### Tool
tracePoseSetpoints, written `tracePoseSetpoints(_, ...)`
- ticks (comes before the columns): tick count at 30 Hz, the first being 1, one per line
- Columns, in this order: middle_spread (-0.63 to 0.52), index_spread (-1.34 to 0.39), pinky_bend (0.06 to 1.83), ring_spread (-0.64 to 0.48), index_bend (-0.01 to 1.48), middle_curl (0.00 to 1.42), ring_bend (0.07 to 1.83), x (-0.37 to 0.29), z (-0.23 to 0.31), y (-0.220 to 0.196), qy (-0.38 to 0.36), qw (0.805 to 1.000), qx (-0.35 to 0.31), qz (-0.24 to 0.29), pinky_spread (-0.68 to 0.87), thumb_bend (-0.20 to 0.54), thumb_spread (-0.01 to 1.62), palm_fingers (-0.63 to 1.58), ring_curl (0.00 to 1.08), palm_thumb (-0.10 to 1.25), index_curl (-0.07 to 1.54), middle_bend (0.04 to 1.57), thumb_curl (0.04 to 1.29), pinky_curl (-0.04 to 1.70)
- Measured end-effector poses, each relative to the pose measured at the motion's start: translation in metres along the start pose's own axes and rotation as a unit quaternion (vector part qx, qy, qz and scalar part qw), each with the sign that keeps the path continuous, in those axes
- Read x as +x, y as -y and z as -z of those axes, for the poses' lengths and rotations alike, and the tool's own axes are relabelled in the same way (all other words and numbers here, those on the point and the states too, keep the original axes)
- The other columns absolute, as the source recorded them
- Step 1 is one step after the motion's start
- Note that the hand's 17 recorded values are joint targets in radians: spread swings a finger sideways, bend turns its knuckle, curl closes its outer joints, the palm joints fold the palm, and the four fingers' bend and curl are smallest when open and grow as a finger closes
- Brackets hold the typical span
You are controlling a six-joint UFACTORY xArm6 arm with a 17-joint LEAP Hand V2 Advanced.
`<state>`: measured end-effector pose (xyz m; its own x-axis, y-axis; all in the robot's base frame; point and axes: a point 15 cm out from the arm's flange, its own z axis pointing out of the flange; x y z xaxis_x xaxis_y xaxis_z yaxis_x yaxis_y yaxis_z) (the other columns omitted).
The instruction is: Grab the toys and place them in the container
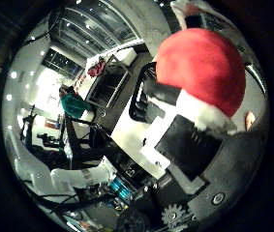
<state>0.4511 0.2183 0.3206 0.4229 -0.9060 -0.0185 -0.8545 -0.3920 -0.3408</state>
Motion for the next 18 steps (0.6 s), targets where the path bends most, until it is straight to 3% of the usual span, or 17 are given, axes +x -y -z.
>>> tracePoseSetpoints(2,-0.09,-0.48,0.94,-0.02,0.45,0.34,0.73,0.0,-0.005,-0.006,0.0,1.0,-0.023,0.005,0.1,-0.039,1.0,-0.12,0.29,0.71,0.43,0.6,0.33,0.48)
tracePoseSetpoints(6,0.0,-0.49,0.79,0.14,0.31,0.28,0.51,0.0,-0.008,-0.015,0.0,0.999,-0.048,0.022,0.38,-0.035,1.0,-0.11,0.21,0.65,0.37,0.38,0.32,0.38)
tracePoseSetpoints(11,0.03,-0.5,0.68,0.19,0.19,0.27,0.38,0.008,0.001,-0.021,-0.003,0.999,-0.049,0.023,0.46,-0.03,1.0,-0.01,0.19,0.61,0.34,0.23,0.31,0.31)
tracePoseSetpoints(18,0.03,-0.44,0.56,0.18,0.17,0.31,0.36,0.067,0.033,-0.047,-0.025,0.998,-0.05,-0.027,0.47,-0.025,1.0,0.13,0.2,0.6,0.32,0.27,0.31,0.26)
